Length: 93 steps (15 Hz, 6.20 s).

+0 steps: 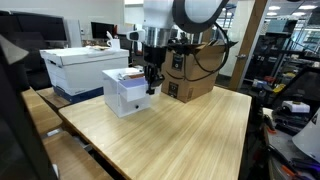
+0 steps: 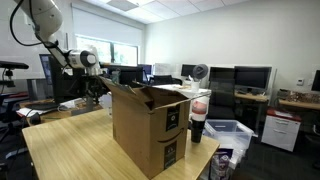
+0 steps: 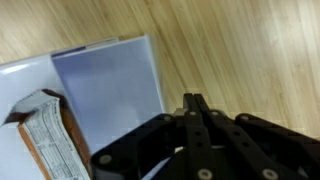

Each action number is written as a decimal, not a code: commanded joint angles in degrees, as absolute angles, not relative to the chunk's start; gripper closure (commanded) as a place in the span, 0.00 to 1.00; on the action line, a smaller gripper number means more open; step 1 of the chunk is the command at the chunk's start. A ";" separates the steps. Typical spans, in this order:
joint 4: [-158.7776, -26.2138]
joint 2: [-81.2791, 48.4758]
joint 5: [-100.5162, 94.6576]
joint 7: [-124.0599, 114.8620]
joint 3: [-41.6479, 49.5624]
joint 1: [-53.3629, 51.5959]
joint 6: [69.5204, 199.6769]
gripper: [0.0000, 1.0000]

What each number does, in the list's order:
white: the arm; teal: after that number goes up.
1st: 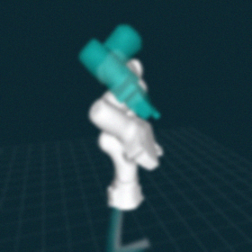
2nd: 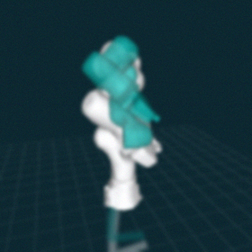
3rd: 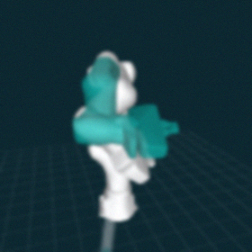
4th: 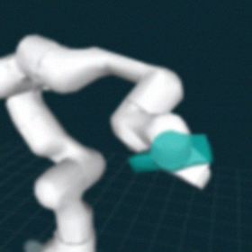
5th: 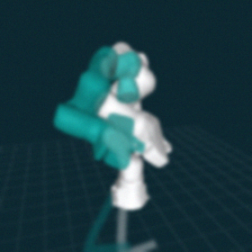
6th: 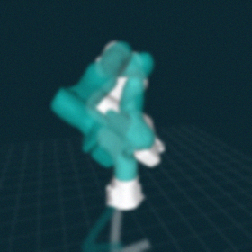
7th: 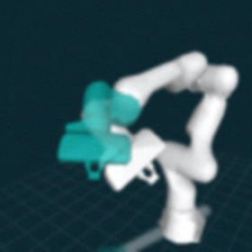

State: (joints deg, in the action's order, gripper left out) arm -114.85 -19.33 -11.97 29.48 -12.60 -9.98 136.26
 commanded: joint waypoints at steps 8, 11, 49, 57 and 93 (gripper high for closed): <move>-110.52 -22.47 -13.79 29.82 -12.69 -10.04 137.63 0.95; -110.09 -22.45 -15.48 29.18 -12.03 -10.28 138.22 0.95; -101.63 -26.49 -27.00 14.85 -5.19 -14.90 138.83 0.95; -98.26 -28.93 -29.26 10.73 -3.36 -16.26 135.75 0.95; -115.51 2.69 2.36 -3.42 -6.24 -5.05 108.32 0.98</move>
State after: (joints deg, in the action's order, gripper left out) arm -112.14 -2.00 -1.44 -5.31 -7.17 -5.49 110.09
